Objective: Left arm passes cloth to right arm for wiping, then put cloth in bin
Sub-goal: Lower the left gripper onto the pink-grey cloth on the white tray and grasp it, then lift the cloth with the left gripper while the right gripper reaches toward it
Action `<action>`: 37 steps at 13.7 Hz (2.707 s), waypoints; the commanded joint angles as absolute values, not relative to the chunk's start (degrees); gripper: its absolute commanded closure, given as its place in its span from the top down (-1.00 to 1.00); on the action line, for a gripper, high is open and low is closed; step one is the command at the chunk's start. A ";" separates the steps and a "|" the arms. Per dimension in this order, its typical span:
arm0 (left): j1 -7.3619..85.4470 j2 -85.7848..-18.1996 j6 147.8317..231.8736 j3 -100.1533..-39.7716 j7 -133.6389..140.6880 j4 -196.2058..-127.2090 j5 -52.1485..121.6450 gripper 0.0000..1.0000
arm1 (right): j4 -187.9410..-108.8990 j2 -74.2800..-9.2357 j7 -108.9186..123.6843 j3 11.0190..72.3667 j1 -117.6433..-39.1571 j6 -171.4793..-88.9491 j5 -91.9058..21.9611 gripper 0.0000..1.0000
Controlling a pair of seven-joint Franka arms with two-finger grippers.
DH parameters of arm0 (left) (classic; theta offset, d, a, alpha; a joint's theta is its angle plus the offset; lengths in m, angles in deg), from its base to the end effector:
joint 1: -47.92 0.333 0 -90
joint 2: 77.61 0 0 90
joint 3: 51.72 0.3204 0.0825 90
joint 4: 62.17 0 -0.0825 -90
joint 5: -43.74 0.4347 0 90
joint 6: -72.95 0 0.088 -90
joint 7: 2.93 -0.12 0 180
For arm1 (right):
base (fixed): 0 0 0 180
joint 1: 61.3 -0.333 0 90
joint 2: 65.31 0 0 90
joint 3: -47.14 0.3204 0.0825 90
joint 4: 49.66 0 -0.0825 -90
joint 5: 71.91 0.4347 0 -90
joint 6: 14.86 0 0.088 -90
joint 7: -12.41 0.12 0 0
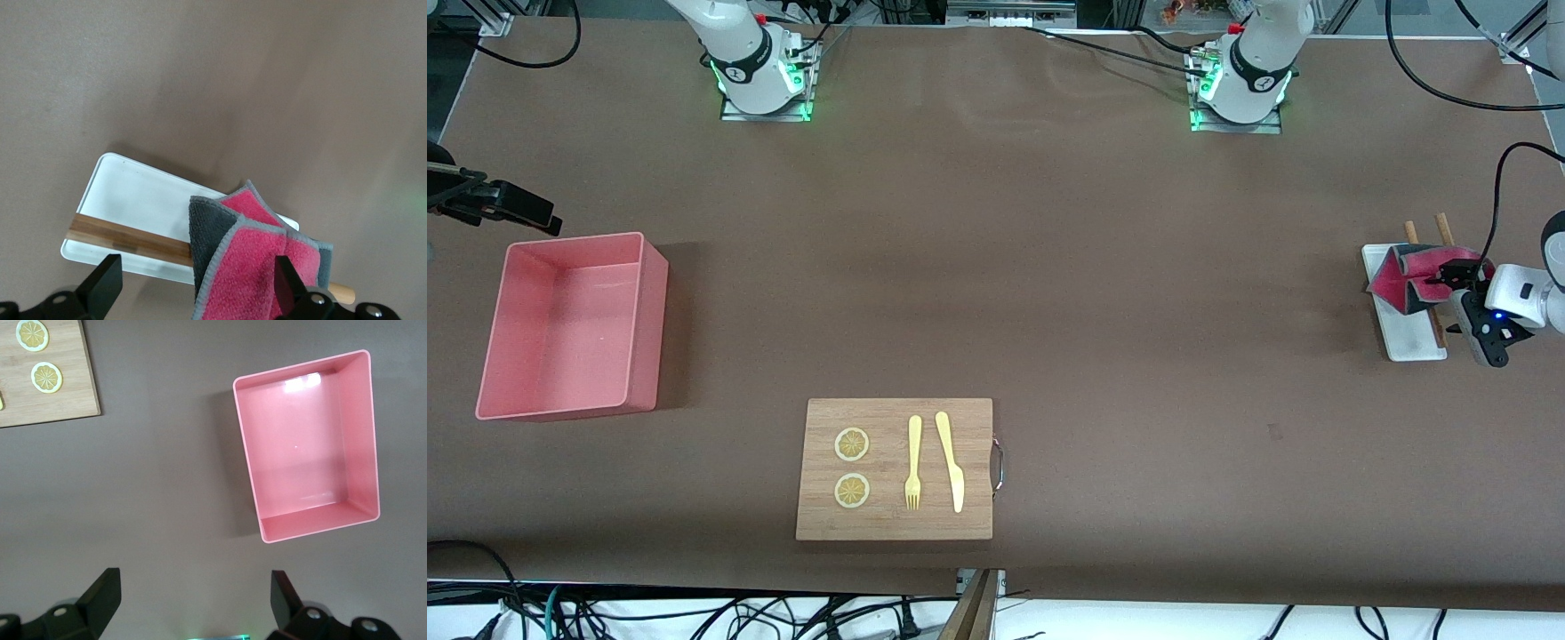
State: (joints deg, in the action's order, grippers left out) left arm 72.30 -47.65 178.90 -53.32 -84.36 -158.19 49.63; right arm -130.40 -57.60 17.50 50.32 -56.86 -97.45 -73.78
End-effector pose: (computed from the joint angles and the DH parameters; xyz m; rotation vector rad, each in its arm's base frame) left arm 0.6169 0.2705 0.2383 2.4852 -1.4696 -0.4030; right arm 0.6320 -0.0205 0.6055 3.1041 -0.1764 -0.1574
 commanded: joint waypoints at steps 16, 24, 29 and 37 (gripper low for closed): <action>73.23 -50.27 175.26 -54.62 -89.76 -157.97 48.40 -1.00 | -131.22 -58.63 17.69 50.31 -56.47 -97.65 -72.79 0.99; 65.43 -53.09 156.04 -58.76 -73.80 -142.18 48.49 -1.00 | -131.22 -58.28 18.30 50.39 -56.47 -97.82 -72.79 0.99; 53.74 -52.83 149.16 -58.58 -54.30 -137.49 40.53 -1.00 | -131.05 -55.74 17.42 50.74 -56.99 -98.62 -72.61 0.99; 39.49 -46.07 153.87 -58.58 -4.48 -134.68 8.19 -1.00 | -131.14 -48.89 21.35 50.92 -63.66 -105.10 -68.68 0.98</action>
State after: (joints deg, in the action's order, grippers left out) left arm 41.17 -49.66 152.29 -59.32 -14.12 -138.47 14.59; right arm -131.01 -50.28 17.86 51.03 -60.93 -102.25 -71.61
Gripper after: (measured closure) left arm 0.969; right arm 0.004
